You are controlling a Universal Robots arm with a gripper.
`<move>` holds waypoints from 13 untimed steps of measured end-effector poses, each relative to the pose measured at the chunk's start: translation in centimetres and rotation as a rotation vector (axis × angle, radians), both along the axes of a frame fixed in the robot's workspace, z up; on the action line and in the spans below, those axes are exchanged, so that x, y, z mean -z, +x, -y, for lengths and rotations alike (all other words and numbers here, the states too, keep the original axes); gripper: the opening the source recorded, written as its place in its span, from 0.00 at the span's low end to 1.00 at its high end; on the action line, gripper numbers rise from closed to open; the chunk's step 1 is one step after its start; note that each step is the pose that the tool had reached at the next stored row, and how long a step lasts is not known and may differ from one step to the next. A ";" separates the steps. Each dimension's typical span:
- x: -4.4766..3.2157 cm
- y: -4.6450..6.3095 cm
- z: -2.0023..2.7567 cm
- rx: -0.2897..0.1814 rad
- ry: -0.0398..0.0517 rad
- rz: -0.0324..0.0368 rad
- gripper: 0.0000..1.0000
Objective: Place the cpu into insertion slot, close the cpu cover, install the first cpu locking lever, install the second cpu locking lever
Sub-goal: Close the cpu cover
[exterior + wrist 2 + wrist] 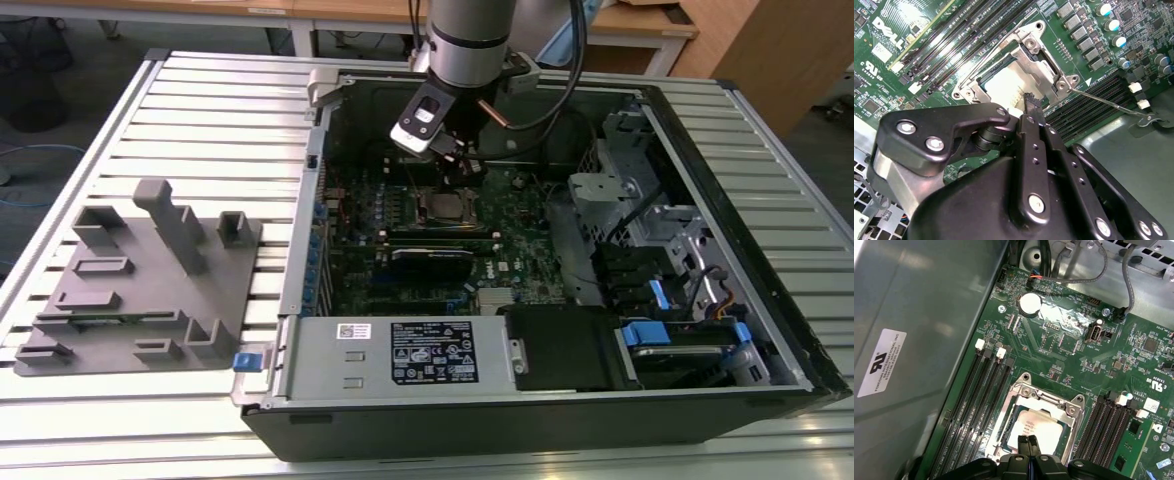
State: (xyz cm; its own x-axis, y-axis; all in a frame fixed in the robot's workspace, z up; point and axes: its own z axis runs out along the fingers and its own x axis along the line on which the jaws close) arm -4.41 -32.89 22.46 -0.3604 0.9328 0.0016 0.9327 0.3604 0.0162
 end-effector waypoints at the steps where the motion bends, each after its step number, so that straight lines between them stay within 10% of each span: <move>1: 0.00 0.0 0.00 0.000 0.0000 0.0000 0.11; 13: 0.00 0.0 0.00 -0.010 0.0000 0.0000 0.11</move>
